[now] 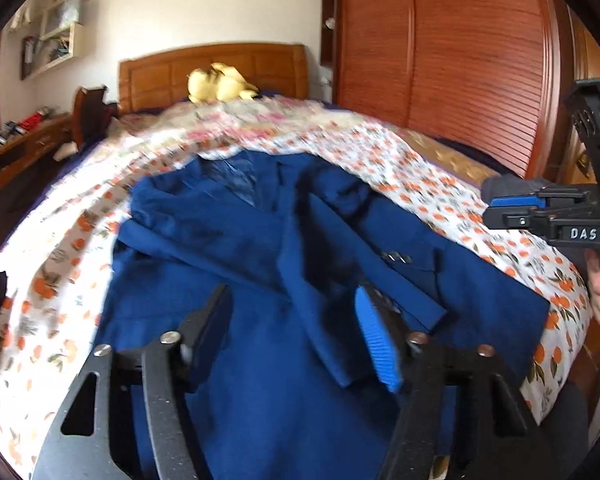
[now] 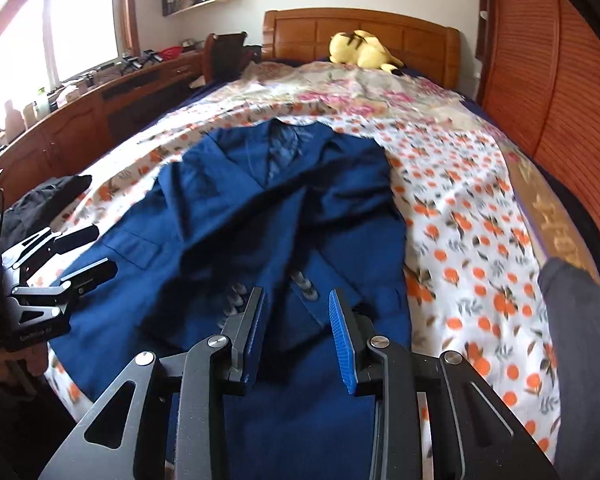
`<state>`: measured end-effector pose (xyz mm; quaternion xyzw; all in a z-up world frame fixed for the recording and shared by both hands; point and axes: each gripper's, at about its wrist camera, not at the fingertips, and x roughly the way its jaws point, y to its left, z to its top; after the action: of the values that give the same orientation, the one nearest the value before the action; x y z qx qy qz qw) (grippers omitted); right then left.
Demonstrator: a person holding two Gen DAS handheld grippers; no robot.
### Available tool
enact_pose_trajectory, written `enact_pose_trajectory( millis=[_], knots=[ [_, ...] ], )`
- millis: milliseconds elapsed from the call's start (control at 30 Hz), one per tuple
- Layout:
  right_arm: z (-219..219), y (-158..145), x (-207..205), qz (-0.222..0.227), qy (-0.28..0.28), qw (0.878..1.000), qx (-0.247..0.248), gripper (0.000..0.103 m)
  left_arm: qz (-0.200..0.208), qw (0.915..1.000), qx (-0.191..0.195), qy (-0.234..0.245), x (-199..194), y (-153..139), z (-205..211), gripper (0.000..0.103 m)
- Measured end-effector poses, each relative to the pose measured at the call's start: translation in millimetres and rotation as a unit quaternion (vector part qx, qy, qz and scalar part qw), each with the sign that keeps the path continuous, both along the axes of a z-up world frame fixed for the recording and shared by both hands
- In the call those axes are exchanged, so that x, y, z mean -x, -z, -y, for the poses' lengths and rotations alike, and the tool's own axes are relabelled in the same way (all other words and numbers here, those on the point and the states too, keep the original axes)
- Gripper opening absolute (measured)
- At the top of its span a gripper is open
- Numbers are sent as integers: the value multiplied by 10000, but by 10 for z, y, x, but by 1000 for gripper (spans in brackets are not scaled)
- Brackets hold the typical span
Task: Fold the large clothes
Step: 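Grasp the sleeve nearest the left tool and fold it across the front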
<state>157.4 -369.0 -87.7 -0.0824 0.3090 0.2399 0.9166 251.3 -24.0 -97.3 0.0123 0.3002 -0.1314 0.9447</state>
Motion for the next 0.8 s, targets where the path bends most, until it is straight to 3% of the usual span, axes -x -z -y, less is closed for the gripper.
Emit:
enact_pose_trajectory(
  millis=[233,500,667,767,800],
  knots=[
    [-35,440,-166,-86,167,9998,112,48,-448,9989,-12,166,-67,232,129,54],
    [-94,865,-487,-478,451,9977,158,49,-905,9954,-114,284,-110,455,193,54],
    [-139,896,-430,-227,526,9982,158,51,-1046,9939,-134,321,-136,532,217,53],
    [-143,907,-397,-146,545,9983,160,51,-1074,9935,-172,340,-136,542,236,35],
    [-132,930,-402,-153,539,9983,140,51,-1083,9933,-177,359,-136,540,237,24]
  ],
)
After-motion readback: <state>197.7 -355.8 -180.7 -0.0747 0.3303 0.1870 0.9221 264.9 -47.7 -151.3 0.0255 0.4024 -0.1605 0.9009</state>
